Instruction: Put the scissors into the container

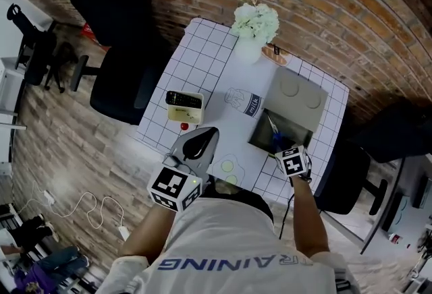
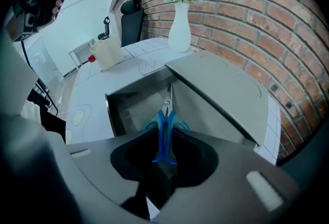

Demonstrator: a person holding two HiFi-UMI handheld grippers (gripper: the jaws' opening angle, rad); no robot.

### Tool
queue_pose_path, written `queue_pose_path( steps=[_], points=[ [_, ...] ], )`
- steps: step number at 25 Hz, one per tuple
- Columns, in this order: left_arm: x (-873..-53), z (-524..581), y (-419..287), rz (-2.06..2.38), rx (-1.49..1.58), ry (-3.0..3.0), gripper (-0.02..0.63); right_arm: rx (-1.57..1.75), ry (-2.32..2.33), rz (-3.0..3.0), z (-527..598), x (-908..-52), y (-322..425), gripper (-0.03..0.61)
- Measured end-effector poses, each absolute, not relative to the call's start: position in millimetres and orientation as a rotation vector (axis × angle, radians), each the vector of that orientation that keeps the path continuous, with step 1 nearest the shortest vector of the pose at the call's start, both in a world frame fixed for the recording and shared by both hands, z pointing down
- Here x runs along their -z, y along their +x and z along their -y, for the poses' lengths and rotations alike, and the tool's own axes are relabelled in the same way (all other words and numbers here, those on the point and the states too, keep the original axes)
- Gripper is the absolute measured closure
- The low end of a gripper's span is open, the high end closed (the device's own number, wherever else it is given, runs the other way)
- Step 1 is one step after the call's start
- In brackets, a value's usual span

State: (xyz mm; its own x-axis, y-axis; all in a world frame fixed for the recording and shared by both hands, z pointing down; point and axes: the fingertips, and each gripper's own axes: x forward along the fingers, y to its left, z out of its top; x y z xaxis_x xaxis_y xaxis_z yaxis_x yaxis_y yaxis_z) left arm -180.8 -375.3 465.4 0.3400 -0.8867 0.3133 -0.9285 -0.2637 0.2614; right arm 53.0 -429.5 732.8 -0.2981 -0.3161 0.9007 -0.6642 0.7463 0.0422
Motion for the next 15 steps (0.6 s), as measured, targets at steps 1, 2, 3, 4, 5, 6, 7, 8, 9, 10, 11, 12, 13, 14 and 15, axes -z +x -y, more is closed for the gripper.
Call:
queue_pose_path(
  steps=[1, 2, 3, 4, 5, 6, 7, 8, 9, 10, 11, 12, 13, 14, 15],
  points=[
    [-466.2, 374.3, -182.3, 1.603, -0.143, 2.209, 0.612, -0.413, 0.751, 1.899, 430.3, -733.7, 51.9, 0.474],
    [-467.3, 373.2, -183.6, 1.606, -0.142, 2.203, 0.612, -0.41, 0.749, 1.898, 430.8, -734.8, 51.1, 0.474],
    [-468.6, 372.1, -184.7, 1.609, -0.143, 2.197, 0.612, -0.41, 0.745, 1.893, 430.7, -736.1, 50.5, 0.474],
    [-469.6, 370.9, -185.7, 1.611, -0.144, 2.192, 0.612, -0.413, 0.74, 1.886, 430.1, -737.6, 50.2, 0.474],
    [-470.2, 369.9, -186.5, 1.614, -0.144, 2.189, 0.612, -0.415, 0.734, 1.877, 429.6, -739.4, 50.5, 0.474],
    [-470.4, 369.3, -187.0, 1.617, -0.144, 2.187, 0.612, -0.415, 0.73, 1.866, 429.1, -740.7, 51.1, 0.474],
    [-470.4, 369.0, -187.3, 1.619, -0.144, 2.187, 0.613, -0.417, 0.729, 1.853, 428.9, -741.7, 52.0, 0.474],
    [-470.2, 369.0, -187.7, 1.622, -0.145, 2.188, 0.612, -0.42, 0.733, 1.844, 429.2, -743.2, 52.9, 0.473],
    [-470.1, 369.0, -188.2, 1.626, -0.148, 2.19, 0.612, -0.426, 0.743, 1.842, 430.4, -744.2, 53.5, 0.472],
    [-470.4, 368.9, -188.9, 1.629, -0.152, 2.191, 0.612, -0.43, 0.757, 1.843, 431.9, -744.1, 53.4, 0.472],
    [-470.8, 368.5, -189.8, 1.632, -0.155, 2.189, 0.612, -0.434, 0.768, 1.845, 433.1, -742.7, 52.7, 0.472],
    [-471.2, 368.2, -190.7, 1.633, -0.155, 2.186, 0.612, -0.438, 0.774, 1.846, 433.5, -740.5, 51.6, 0.472],
    [-471.4, 368.1, -191.3, 1.635, -0.154, 2.183, 0.612, -0.442, 0.773, 1.85, 433.3, -738.1, 49.9, 0.471],
    [-471.1, 368.5, -191.5, 1.636, -0.154, 2.182, 0.612, -0.444, 0.77, 1.855, 433.2, -735.6, 48.1, 0.465],
    [-470.4, 369.4, -191.4, 1.636, -0.153, 2.183, 0.612, -0.444, 0.767, 1.861, 433.8, -733.5, 46.9, 0.46]
  ],
)
